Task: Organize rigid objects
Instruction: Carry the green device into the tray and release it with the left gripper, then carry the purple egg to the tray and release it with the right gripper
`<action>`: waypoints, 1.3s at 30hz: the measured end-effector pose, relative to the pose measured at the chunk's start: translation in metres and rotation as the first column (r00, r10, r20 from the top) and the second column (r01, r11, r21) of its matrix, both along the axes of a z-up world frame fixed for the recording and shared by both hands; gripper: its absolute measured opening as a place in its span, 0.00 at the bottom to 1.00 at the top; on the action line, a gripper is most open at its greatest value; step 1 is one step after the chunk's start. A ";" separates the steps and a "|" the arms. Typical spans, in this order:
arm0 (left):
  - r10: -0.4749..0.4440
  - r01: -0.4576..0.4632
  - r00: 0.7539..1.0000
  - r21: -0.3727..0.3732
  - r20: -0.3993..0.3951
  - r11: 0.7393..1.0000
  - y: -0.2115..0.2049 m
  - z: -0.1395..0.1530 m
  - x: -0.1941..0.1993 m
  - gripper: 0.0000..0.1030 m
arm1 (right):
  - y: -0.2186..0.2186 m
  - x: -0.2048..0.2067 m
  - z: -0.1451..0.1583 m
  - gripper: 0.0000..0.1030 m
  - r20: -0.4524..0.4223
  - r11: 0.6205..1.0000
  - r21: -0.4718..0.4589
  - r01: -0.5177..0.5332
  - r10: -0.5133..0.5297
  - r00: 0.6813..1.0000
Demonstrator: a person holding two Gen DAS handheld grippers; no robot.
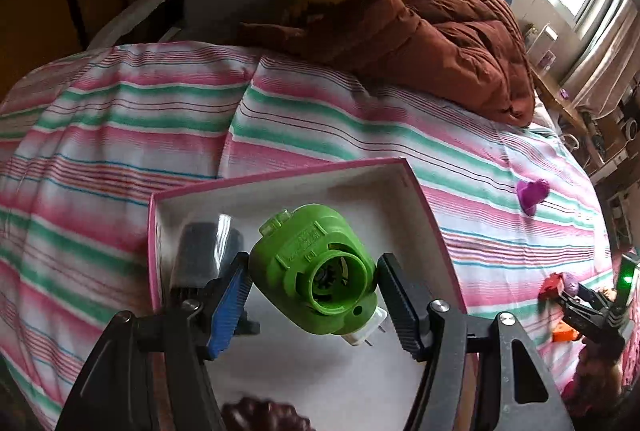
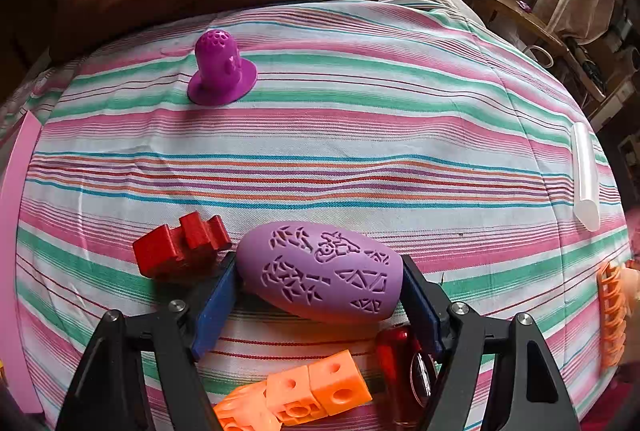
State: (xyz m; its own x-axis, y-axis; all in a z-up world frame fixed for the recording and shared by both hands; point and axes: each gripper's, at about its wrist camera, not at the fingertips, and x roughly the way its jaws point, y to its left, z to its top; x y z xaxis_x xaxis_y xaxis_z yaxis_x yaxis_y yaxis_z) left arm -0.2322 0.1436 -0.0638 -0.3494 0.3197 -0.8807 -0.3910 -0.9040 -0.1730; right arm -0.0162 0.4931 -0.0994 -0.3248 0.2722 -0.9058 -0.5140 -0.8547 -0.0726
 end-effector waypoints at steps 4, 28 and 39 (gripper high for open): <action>-0.004 0.004 1.000 -0.024 -0.001 1.000 0.004 -0.004 -0.008 0.63 | 0.001 0.000 -0.001 0.74 0.001 1.000 0.004 -0.003 0.003 1.000; 0.040 -0.053 0.951 -0.034 -0.308 0.998 -0.022 0.065 0.144 0.67 | -0.005 0.004 0.001 0.74 0.010 0.999 0.035 -0.021 0.020 1.000; 0.027 -0.048 0.929 -0.048 -0.370 0.998 -0.041 0.074 0.186 0.67 | -0.016 0.012 -0.002 0.74 0.019 0.999 -0.002 -0.042 0.042 0.999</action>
State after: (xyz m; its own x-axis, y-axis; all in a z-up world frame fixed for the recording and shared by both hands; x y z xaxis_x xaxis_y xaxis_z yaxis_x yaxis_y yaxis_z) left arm -0.0460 0.1025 0.0104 -0.6638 0.2547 -0.7032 -0.3832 -0.9232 0.0273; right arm -0.0040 0.4770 -0.1012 -0.3190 0.2572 -0.9122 -0.4759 -0.8758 -0.0805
